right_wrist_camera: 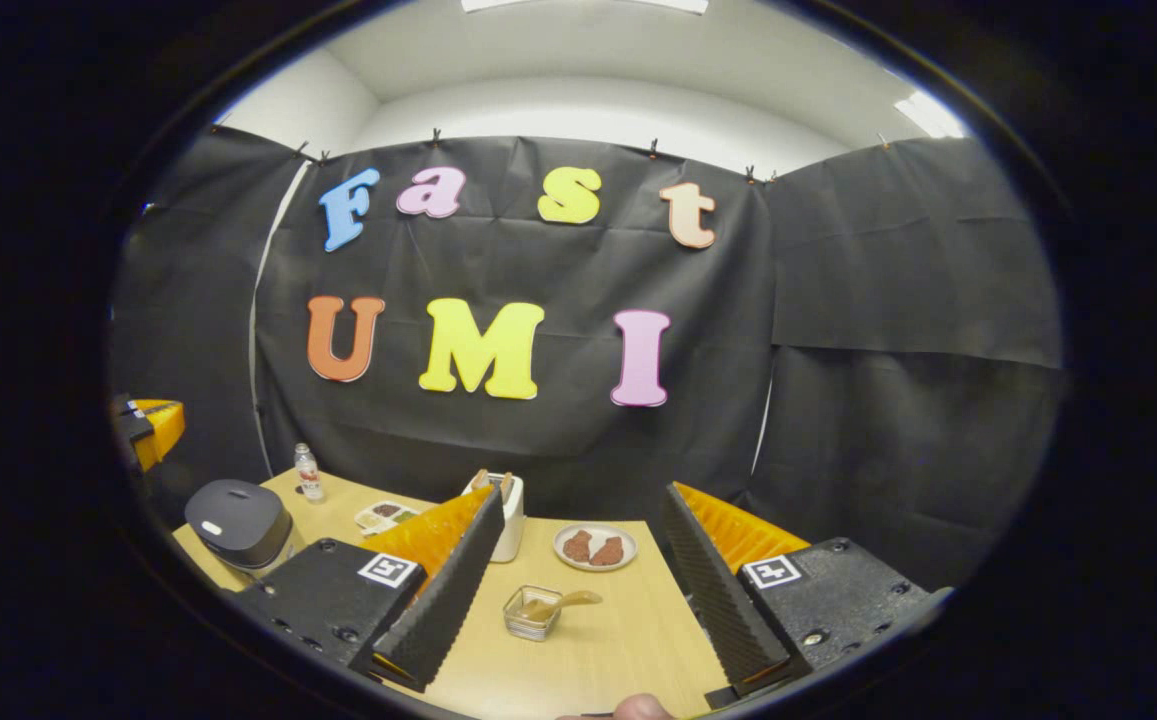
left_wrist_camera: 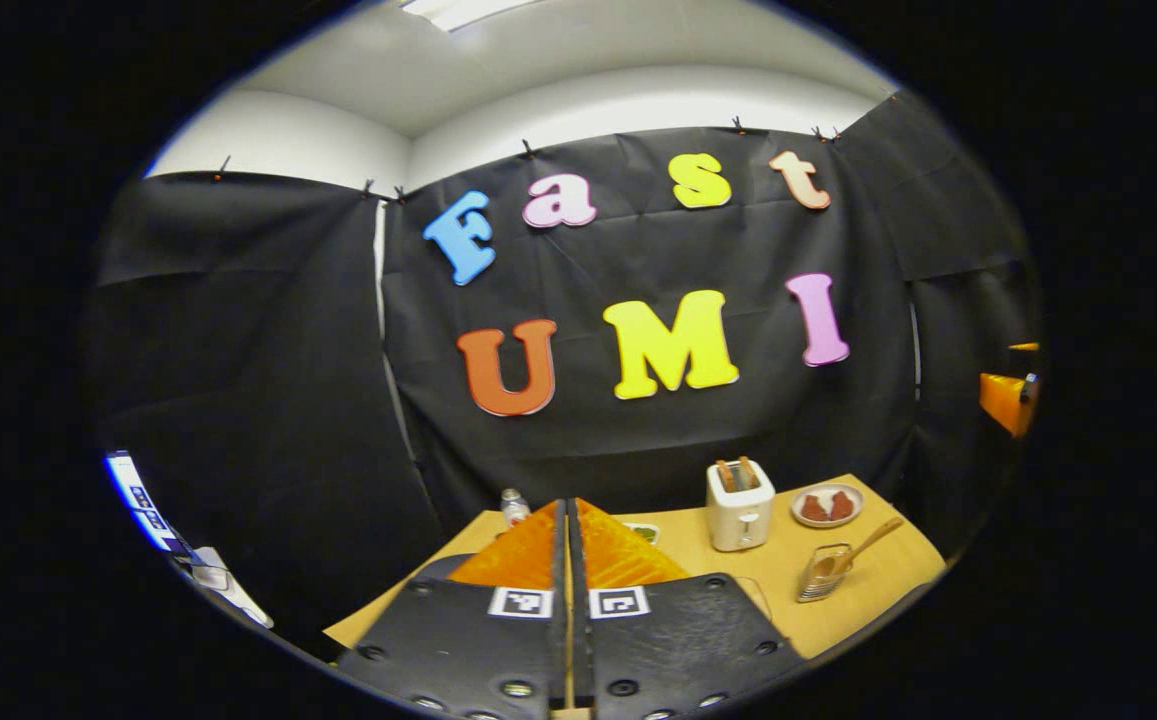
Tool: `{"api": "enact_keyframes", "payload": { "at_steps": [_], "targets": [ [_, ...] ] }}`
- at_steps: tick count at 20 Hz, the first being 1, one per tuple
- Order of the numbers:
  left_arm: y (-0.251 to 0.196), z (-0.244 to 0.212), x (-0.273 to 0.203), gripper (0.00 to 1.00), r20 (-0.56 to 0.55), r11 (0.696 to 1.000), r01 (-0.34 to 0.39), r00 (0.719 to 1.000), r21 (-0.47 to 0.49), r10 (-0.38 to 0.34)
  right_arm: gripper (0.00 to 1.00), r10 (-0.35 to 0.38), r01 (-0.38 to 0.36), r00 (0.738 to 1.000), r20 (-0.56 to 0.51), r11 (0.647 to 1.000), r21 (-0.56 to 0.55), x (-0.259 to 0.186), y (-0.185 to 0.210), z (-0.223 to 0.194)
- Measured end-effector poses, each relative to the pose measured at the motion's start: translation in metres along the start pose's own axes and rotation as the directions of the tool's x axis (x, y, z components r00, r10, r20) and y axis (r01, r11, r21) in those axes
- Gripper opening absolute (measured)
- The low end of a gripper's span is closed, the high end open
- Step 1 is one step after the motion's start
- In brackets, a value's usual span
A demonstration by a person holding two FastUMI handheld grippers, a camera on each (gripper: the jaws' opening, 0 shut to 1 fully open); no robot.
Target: Close the left gripper, press the button to open the rice cooker; take a wooden spoon from the chopstick holder with the right hand, scoop a spoonful of rice and pour it into the rice cooker, then put the wooden spoon back into the chopstick holder.
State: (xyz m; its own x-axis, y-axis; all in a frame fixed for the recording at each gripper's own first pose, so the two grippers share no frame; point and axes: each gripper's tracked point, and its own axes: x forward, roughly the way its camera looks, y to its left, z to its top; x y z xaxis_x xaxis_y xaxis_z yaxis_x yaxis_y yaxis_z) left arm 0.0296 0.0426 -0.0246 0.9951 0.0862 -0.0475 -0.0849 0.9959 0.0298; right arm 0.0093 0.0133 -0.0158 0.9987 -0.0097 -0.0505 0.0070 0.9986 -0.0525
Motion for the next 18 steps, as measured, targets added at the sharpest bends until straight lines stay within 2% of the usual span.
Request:
{"api": "enact_keyframes", "payload": {
  "at_steps": [1,3,6,9,12,16,18],
  "targets": [
    [-0.009,-0.003,-0.002,0.00,-0.008,1.000,0.024,1.000,-0.018,-0.024,1.00,0.000,0.000,1.000,-0.002,1.000,-0.002,-0.001,0.001,-0.001],
    [-0.009,-0.012,0.004,0.00,-0.029,1.000,0.024,0.999,-0.019,-0.024,1.00,-0.001,0.001,1.000,-0.002,1.000,-0.004,-0.001,0.002,-0.002],
    [0.009,-0.026,0.008,0.00,-0.054,1.000,-0.019,0.998,0.018,0.020,1.00,0.007,-0.008,1.000,-0.011,1.000,-0.010,0.001,0.010,-0.004],
    [0.034,-0.065,0.021,0.00,-0.125,0.997,-0.075,0.989,0.004,0.075,1.00,0.021,-0.022,0.999,-0.025,0.999,-0.031,0.002,0.020,-0.008],
    [0.070,-0.114,0.037,0.00,-0.204,0.990,-0.143,0.968,0.014,0.143,1.00,0.034,-0.036,0.999,-0.040,0.998,-0.043,0.004,0.032,-0.014],
    [0.096,-0.165,0.046,0.00,-0.307,0.980,-0.198,0.933,-0.011,0.186,1.00,0.040,-0.046,0.996,-0.084,0.996,-0.071,0.008,0.045,-0.030],
    [0.102,-0.187,0.051,0.00,-0.346,0.978,-0.204,0.922,-0.043,0.177,1.00,0.044,-0.052,0.993,-0.109,0.996,-0.076,0.010,0.050,-0.039]
  ]
}}
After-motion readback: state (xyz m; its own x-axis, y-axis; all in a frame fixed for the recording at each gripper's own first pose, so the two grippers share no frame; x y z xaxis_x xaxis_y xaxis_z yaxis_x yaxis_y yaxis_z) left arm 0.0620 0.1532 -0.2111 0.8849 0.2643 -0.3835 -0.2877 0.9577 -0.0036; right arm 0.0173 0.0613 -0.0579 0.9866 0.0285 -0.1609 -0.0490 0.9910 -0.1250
